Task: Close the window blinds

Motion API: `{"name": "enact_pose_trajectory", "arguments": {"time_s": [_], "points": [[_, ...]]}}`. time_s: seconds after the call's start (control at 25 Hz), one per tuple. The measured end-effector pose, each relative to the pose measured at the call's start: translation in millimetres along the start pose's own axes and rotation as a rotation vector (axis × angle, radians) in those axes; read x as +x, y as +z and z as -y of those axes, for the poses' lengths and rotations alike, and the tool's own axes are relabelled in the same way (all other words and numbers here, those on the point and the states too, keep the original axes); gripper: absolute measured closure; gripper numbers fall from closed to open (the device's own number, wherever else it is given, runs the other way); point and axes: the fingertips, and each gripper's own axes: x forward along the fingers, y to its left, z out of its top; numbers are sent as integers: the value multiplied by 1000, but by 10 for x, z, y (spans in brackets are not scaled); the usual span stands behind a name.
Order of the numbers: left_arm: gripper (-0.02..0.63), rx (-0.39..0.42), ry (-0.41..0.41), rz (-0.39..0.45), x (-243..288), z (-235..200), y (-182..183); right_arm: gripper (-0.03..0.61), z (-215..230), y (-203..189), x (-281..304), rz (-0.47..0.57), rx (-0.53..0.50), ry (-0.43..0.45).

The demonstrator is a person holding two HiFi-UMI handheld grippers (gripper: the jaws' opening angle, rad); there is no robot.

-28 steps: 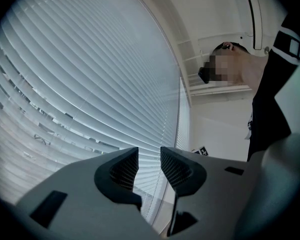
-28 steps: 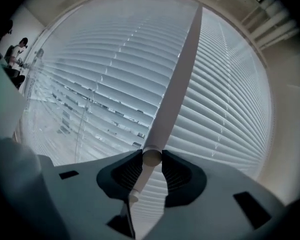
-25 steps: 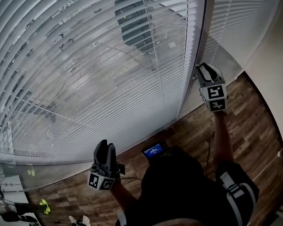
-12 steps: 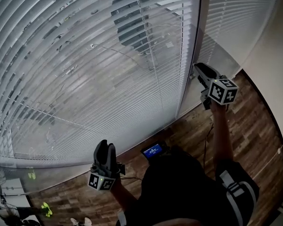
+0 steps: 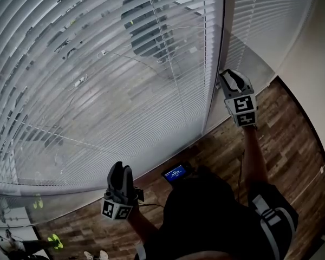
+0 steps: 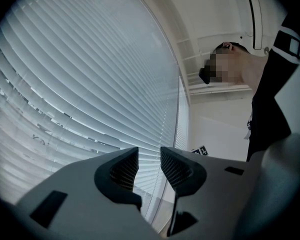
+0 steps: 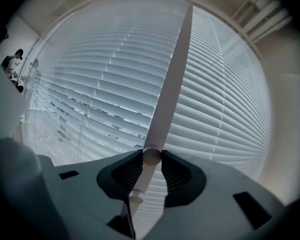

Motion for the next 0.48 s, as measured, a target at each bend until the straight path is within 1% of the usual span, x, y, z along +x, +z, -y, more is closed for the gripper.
{"name": "enact_pose_trajectory", "arguments": {"time_s": [0.08,0.12,0.32,0.4,0.48], "points": [[479,2,4,3,-31,-17,18,456,3,-6,-10,-10,51,9],[479,2,5,6,-46,-22,33,457,5,-1,-16,-12,96,18],[479,1,5,6,-36,-39,1,460,47,-59,27,-13,434,101],[479,0,3,8,-2,-52,-38,460,68,-110,68,-11,540,132],[479,0,1,9,10,-57,-48,460,77,-126,83,1,624,165]]}}
